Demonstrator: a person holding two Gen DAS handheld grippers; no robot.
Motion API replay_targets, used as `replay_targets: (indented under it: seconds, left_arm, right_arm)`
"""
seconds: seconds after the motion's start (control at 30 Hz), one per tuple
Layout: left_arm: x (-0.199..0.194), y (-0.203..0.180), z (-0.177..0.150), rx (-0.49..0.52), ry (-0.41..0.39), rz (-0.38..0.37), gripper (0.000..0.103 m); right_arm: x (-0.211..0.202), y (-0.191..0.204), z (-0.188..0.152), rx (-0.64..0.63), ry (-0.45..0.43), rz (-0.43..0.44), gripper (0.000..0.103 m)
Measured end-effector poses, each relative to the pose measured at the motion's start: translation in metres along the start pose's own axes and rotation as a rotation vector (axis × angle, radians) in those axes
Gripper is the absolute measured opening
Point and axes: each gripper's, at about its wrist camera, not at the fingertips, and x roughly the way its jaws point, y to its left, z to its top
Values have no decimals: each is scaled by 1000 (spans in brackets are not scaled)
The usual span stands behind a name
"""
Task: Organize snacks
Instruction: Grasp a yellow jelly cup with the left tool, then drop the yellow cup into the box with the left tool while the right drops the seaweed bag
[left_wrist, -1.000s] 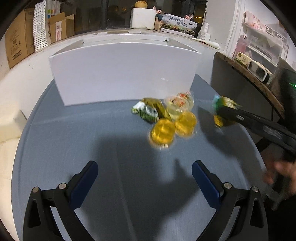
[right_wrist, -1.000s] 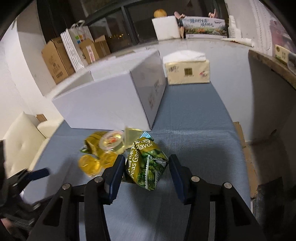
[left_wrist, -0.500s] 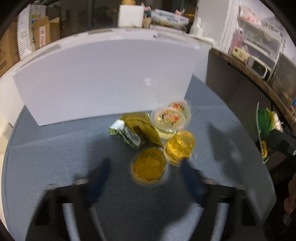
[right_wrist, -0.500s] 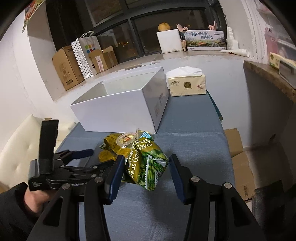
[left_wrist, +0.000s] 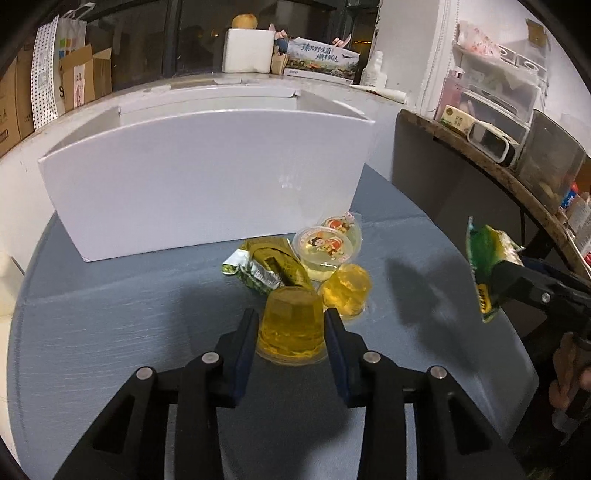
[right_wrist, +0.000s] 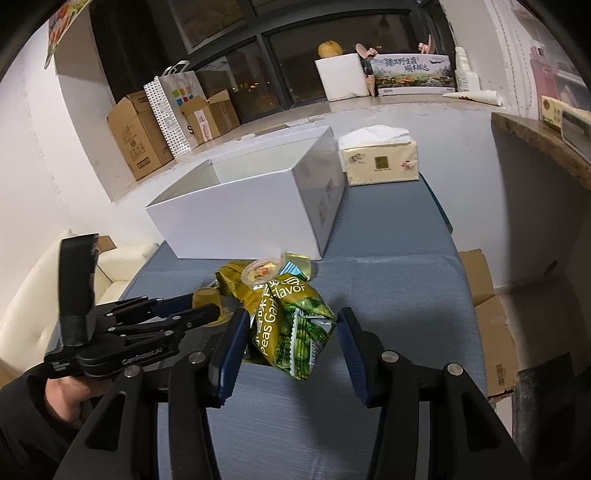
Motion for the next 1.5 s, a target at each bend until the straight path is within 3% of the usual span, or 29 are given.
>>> replay_targets:
  seconds: [0.1,0.37,0.67,0.8,1.03,1.07,1.1,1.13,1.2,1.37,1.5]
  left_arm:
    - [-8,4,-3,1,-3,-7,40]
    - [-59,10,9,-14,-112,-2,40]
    - [-110,38,78,1,-253,49,40]
    - [-101,62,122,-7,-274,67,40]
    - [-52,100,162,-17,-254,139,41]
    - [-42,105,165,-26,-238,151,45]
    - [-32,112,167,-45,-212,165,62]
    - [-23,118,166,-61,-188,174,85]
    - [-17,125,163,-77,-185,175,101]
    - [-18,121,147,-71,-176,174,103]
    - [-30,112,142,-70,-173,185,103]
  right_arm:
    - [1,7,1,-1,0,13,53]
    - [-3,34,15,-39,-25,53,53]
    - [-2,66,85,-80,-129,76,53]
    - [18,70,129,-80,-158,72,53]
    - [81,50,182,-41,-92,0,55]
    - [87,48,184,-33,-73,-15,62]
    - [95,46,185,-23,-46,-39,73]
    - [102,42,185,-2,-29,-60,97]
    - [102,36,181,17,-40,-48,102]
    - [99,26,169,42,-14,-60,103]
    - [75,30,161,14,-69,-89,103]
